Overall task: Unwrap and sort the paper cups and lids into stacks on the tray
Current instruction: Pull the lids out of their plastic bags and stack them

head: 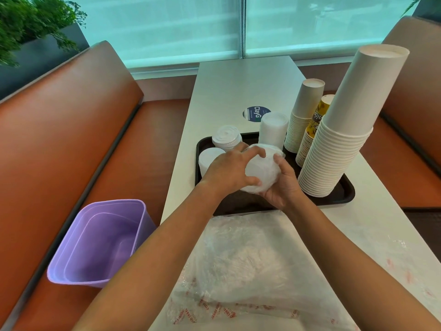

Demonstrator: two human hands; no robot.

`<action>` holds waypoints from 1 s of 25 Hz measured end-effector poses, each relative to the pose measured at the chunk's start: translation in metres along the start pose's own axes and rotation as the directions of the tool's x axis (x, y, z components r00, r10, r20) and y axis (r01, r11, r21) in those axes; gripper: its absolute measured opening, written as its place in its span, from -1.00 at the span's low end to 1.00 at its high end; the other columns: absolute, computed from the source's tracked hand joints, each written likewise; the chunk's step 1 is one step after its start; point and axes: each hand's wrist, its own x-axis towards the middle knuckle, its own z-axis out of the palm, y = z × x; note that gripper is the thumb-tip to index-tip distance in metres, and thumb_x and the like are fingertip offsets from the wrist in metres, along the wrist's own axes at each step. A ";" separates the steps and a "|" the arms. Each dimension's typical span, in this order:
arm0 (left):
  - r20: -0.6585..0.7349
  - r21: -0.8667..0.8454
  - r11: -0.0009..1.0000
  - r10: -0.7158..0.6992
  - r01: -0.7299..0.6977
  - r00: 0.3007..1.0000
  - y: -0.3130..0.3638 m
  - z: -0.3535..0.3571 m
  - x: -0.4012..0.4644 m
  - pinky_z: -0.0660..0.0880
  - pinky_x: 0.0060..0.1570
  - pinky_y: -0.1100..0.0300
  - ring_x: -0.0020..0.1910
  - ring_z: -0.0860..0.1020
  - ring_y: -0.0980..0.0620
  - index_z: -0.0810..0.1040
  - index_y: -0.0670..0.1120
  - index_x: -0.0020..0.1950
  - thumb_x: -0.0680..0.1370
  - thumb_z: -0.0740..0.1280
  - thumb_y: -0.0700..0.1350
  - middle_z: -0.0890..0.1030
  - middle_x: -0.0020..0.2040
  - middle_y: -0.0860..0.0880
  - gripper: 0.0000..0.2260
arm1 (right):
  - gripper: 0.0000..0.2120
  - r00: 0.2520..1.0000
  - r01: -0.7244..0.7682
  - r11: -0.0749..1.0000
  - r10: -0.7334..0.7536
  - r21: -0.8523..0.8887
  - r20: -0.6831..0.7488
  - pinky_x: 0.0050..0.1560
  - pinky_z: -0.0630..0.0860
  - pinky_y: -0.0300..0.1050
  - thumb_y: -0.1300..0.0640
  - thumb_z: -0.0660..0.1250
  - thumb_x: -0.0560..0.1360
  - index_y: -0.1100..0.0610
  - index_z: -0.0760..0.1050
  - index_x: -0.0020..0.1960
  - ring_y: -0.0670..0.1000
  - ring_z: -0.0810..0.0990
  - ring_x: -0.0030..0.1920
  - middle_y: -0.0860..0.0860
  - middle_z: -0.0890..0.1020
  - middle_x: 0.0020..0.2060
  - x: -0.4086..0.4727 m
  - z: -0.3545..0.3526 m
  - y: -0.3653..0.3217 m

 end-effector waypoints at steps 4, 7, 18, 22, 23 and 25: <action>0.053 -0.025 0.998 -0.056 0.057 0.997 -0.003 -0.005 0.003 0.37 0.03 0.17 0.15 0.45 -0.02 0.35 -0.01 0.30 0.39 0.48 0.05 0.35 0.31 0.00 -0.45 | -0.59 0.998 -0.036 0.999 0.035 -0.023 -0.051 -0.11 0.59 0.30 -0.03 0.25 0.45 0.07 0.41 0.26 0.19 0.61 0.09 0.19 0.59 0.09 -0.002 0.004 0.003; -0.011 0.017 0.999 -0.039 0.039 0.999 -0.006 -0.006 0.002 0.36 0.11 0.16 0.23 0.34 0.02 0.39 -0.04 0.28 0.37 0.49 0.08 0.27 0.32 0.00 -0.45 | -0.64 0.996 -0.028 1.000 0.028 -0.002 -0.084 -0.18 0.63 0.17 -0.04 0.19 0.52 0.09 0.41 0.25 0.15 0.64 0.02 0.18 0.59 0.07 0.001 0.006 0.007; -0.082 0.143 0.984 0.120 -0.107 0.989 -0.009 -0.010 -0.001 0.21 0.24 0.12 0.24 0.25 0.01 0.46 -0.04 0.11 0.41 0.43 0.05 0.32 0.26 0.00 -0.65 | -0.68 0.982 -0.004 0.996 -0.013 -0.090 -0.189 -0.33 0.62 0.04 0.00 0.14 0.58 0.09 0.39 0.28 0.16 0.60 0.01 0.18 0.58 0.08 0.008 0.009 0.003; -0.102 -0.200 0.977 0.054 -0.074 0.993 -0.006 -0.016 -0.001 0.37 -0.01 0.21 -0.03 0.42 0.09 0.39 -0.03 0.03 0.44 0.43 -0.08 0.47 0.00 0.06 -0.73 | -0.64 0.982 -0.022 0.999 0.013 -0.046 -0.189 -0.23 0.64 0.11 -0.03 0.11 0.60 0.13 0.38 0.31 0.18 0.61 0.02 0.19 0.59 0.08 0.009 0.004 0.002; -0.085 -0.212 0.975 0.046 -0.063 0.995 -0.006 -0.017 -0.001 0.36 -0.05 0.22 -0.04 0.43 0.10 0.38 -0.03 0.08 0.47 0.41 -0.09 0.48 0.00 0.07 -0.73 | -0.63 0.983 -0.018 0.998 0.008 -0.057 -0.183 -0.16 0.64 0.16 -0.02 0.13 0.60 0.13 0.37 0.33 0.19 0.60 0.05 0.20 0.59 0.10 0.010 0.004 0.001; -0.062 -0.155 0.986 0.051 -0.060 0.997 -0.006 -0.015 -0.001 0.36 -0.03 0.22 0.02 0.46 0.06 0.38 -0.04 0.22 0.49 0.37 -0.08 0.52 0.10 0.02 -0.67 | -0.65 0.985 -0.016 0.995 -0.002 -0.096 -0.175 -0.09 0.61 0.21 0.00 0.14 0.59 0.12 0.37 0.32 0.19 0.60 0.07 0.19 0.58 0.12 0.009 0.005 0.002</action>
